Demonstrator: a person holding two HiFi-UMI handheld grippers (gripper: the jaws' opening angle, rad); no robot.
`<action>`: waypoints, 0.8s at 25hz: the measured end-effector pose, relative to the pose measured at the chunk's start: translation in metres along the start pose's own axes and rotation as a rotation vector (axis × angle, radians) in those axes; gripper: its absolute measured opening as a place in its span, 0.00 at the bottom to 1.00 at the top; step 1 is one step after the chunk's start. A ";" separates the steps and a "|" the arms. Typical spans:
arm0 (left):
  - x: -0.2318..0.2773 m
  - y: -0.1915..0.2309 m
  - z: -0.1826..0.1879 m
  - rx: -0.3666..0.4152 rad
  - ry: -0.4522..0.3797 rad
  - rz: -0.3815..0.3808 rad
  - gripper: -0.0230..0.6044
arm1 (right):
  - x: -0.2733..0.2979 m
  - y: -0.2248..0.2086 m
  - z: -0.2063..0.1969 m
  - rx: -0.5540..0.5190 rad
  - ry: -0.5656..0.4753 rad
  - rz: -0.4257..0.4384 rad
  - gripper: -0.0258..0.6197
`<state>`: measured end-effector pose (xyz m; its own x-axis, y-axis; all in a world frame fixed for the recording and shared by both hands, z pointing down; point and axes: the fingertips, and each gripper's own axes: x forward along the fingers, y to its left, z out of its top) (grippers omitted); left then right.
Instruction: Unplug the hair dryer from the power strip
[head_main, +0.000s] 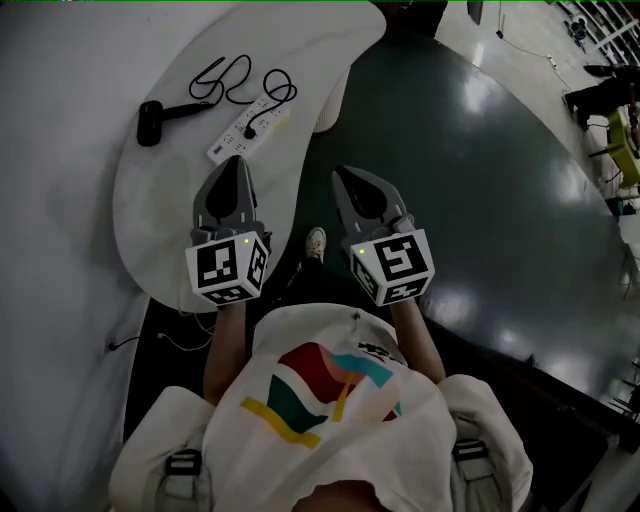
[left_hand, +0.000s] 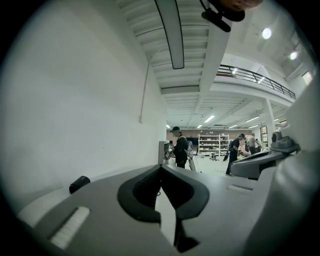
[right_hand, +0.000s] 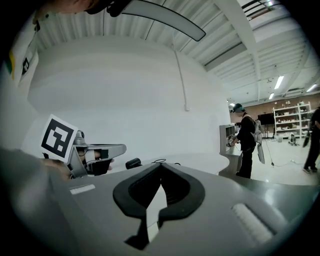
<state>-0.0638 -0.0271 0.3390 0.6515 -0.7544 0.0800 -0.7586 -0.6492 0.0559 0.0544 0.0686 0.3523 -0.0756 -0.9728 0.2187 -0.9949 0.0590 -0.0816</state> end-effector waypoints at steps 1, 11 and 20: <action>0.014 0.005 0.000 -0.004 0.003 0.008 0.04 | 0.015 -0.007 0.005 -0.002 0.005 0.010 0.06; 0.101 0.058 -0.006 -0.034 0.037 0.132 0.04 | 0.142 -0.043 0.036 -0.043 0.025 0.147 0.06; 0.117 0.073 0.003 -0.035 0.041 0.325 0.04 | 0.195 -0.055 0.046 -0.033 0.059 0.325 0.06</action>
<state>-0.0427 -0.1627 0.3498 0.3749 -0.9166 0.1389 -0.9271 -0.3708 0.0554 0.0974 -0.1344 0.3549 -0.3923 -0.8873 0.2425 -0.9196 0.3723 -0.1256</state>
